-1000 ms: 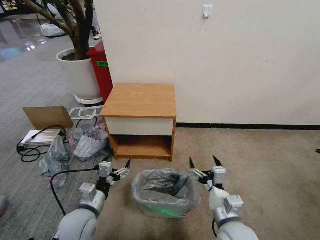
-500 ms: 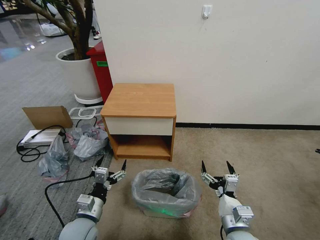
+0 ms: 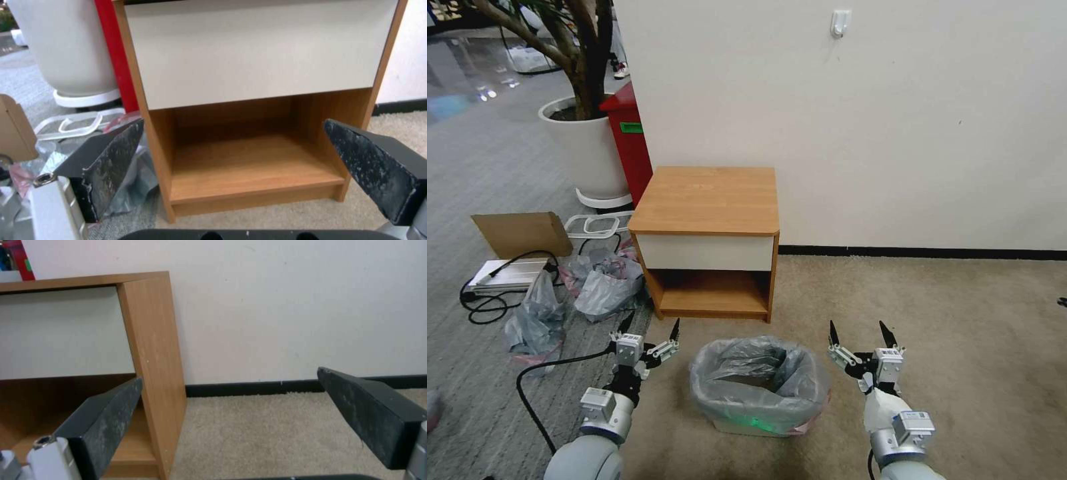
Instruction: Pick up the garbage bag from the table and place it over the trash can.
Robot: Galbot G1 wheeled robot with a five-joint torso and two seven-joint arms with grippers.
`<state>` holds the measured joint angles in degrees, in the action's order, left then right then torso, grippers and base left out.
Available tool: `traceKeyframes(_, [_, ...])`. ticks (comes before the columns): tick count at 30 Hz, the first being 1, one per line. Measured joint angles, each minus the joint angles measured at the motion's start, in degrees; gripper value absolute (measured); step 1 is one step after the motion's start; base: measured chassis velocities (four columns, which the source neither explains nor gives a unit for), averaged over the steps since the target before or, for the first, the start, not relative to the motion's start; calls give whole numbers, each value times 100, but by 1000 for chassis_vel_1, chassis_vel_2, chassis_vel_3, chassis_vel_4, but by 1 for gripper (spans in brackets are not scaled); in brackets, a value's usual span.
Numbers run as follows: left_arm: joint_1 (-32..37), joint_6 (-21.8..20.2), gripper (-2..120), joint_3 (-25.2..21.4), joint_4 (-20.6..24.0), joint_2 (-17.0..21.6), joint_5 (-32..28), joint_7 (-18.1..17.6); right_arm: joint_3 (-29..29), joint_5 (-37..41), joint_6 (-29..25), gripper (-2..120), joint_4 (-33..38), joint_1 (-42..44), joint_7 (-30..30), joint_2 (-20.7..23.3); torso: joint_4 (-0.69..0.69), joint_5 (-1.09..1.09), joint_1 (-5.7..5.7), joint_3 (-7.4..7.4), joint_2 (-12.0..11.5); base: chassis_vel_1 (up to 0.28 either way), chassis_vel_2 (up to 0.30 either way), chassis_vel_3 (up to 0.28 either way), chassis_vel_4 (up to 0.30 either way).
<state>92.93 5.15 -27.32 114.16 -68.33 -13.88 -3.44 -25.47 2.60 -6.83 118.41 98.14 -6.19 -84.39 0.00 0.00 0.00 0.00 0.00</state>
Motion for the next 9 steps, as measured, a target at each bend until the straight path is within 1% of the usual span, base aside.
traceKeyframes(9, [-2, -11, 100, 2, 3, 2, -5, 0, 4, 3, 7, 100, 3, -2, 1, 3, 0, 0, 0, 0, 0, 0, 0, 0, 0])
